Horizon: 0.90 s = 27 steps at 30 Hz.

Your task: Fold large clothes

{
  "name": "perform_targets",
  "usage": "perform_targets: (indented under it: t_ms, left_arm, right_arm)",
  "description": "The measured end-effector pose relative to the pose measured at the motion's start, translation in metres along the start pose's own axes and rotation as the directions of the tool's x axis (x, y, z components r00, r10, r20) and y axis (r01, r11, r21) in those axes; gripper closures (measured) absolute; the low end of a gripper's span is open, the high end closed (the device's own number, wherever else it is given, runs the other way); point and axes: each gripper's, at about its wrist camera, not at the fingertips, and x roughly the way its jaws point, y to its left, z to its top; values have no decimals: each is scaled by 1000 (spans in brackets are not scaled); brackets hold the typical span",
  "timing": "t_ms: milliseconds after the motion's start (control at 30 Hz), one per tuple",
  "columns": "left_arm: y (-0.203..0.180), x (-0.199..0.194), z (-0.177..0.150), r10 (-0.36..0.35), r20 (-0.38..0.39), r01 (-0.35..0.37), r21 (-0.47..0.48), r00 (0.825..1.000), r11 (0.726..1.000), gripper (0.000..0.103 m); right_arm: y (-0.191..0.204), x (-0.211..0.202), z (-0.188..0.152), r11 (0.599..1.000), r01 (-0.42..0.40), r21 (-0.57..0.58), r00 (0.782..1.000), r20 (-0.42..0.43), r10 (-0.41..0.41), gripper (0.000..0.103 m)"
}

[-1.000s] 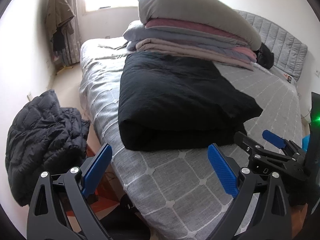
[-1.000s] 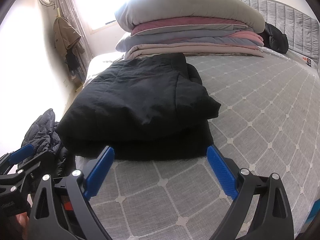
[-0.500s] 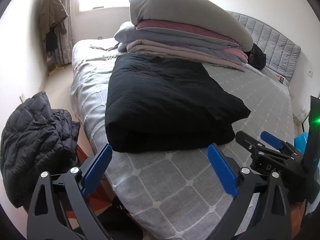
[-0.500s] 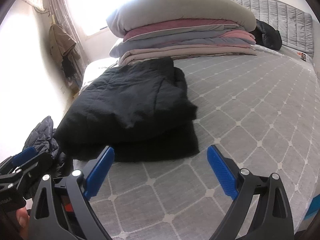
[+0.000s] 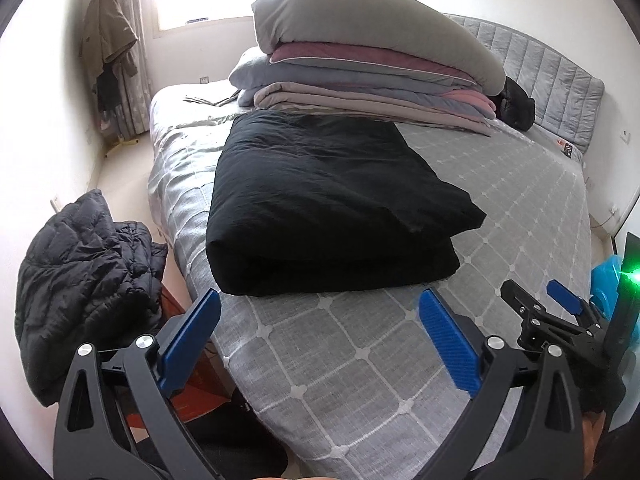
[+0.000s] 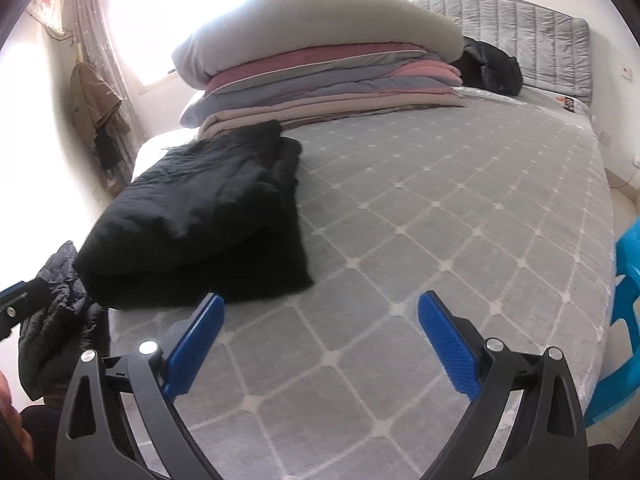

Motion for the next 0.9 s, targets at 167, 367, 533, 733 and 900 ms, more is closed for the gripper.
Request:
perform_targets:
  t_ms: [167, 367, 533, 733, 900]
  left_arm:
    - [-13, -8, -3, 3, 7, -3, 24, 1000, 1000, 7]
    - [-29, -1, -14, -15, -30, 16, 40, 999, 999, 7]
    - [-44, 21, -27, -9, -77, 13, 45, 997, 999, 7]
    - [-65, 46, -43, -8, -120, 15, 55, 993, 998, 7]
    - [-73, 54, -48, -22, -130, 29, 54, 991, 998, 7]
  right_arm:
    - [-16, -5, -6, 999, 28, 24, 1000, 1, -28, 9]
    - [-29, -8, -13, 997, 67, 37, 998, 4, -67, 8]
    - [-37, -7, -16, 995, 96, 40, 995, 3, -96, 7]
    - [-43, 2, -21, 992, 117, 36, 993, -18, -117, 7]
    - [-47, 11, -24, 992, 113, 50, 993, -45, -110, 7]
